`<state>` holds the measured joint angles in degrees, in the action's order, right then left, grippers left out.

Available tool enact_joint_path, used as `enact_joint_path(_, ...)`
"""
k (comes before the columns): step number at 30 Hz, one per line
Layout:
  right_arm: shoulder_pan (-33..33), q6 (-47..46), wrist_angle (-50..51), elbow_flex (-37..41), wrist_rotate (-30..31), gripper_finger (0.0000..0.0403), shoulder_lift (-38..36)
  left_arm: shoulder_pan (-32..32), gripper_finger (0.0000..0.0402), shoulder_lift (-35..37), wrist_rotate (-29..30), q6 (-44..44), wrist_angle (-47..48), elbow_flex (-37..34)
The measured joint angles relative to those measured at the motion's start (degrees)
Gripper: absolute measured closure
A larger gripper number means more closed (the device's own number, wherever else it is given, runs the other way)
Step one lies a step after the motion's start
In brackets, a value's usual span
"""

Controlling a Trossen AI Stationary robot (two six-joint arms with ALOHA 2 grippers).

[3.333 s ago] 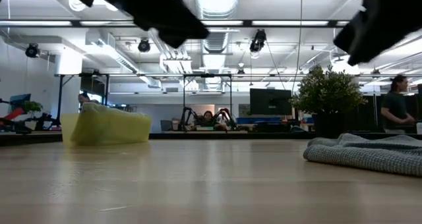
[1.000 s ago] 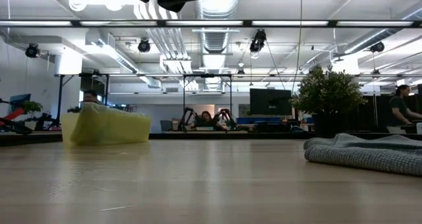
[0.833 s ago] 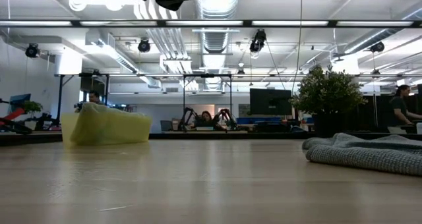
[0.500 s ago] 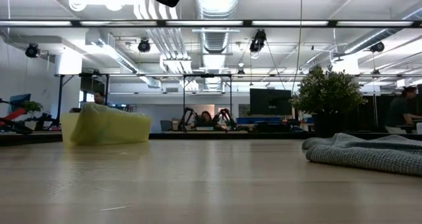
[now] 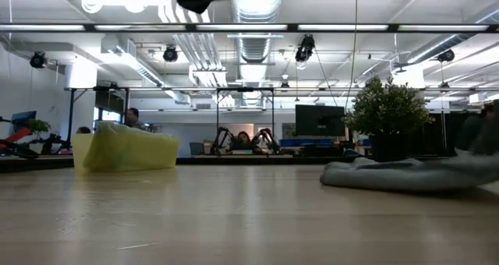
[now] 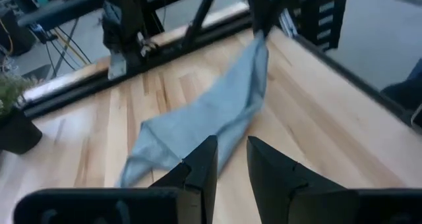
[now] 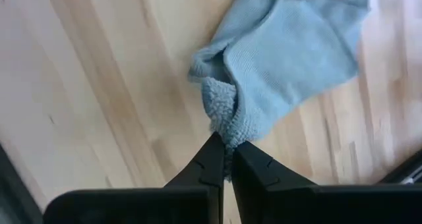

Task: Roll microfiber towels into tight, uniform cylinder then place into a basket
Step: Fold the gray towel

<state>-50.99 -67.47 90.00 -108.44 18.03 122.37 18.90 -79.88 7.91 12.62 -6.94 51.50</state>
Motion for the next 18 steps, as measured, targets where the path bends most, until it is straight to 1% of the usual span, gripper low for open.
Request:
enact_joint_path(4, -1.09, -3.3, 0.01, 0.02, 0.19, 0.039, -2.86, 0.02, 0.0334, -0.02, -0.1, -0.19, -0.82, -3.32)
enact_joint_path(7, -2.61, -4.75, 0.02, 0.02, 1.11, 0.039, -3.86, 0.02, 0.0334, -0.07, -0.1, 0.15, -4.71, -5.27)
enact_joint_path(10, -3.59, -4.04, -0.03, 0.04, 8.6, 0.039, -5.27, -0.02, 0.0334, -0.07, -0.18, 2.1, -10.7, -6.25)
enact_joint_path(12, -3.54, -1.2, 0.0, 0.04, 14.13, 0.039, -6.6, -0.02, 0.0334, -0.07, -0.95, 2.97, -14.56, -6.31)
enact_joint_path(16, -3.33, 8.29, -0.23, 0.04, 23.02, 0.039, -9.27, 0.0, 0.0334, -0.07, -5.58, 3.0, -18.48, -6.19)
enact_joint_path(18, -3.37, 14.03, -0.62, 0.03, 27.51, 0.039, -10.82, 0.07, 0.0334, -0.07, -6.35, 3.0, -18.67, -5.96)
